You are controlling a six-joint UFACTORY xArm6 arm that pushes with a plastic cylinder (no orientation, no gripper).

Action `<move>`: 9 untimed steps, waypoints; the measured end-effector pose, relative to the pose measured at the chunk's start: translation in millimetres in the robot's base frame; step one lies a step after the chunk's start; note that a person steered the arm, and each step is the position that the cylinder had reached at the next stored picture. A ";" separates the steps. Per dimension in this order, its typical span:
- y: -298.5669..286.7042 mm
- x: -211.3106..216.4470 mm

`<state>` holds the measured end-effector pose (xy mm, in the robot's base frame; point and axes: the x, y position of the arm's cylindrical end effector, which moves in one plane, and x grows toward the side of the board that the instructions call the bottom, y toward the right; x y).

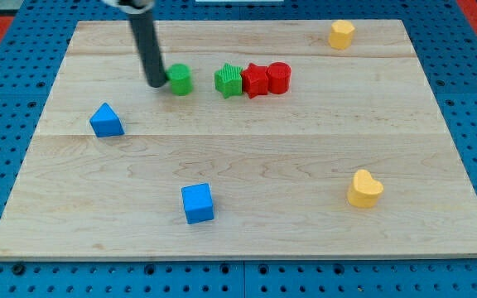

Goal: Move the yellow hexagon into the blue triangle

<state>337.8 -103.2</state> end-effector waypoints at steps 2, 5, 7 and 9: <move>-13.7 -2.9; 44.4 -121.7; 111.8 -144.4; 174.5 -145.6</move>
<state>192.2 71.3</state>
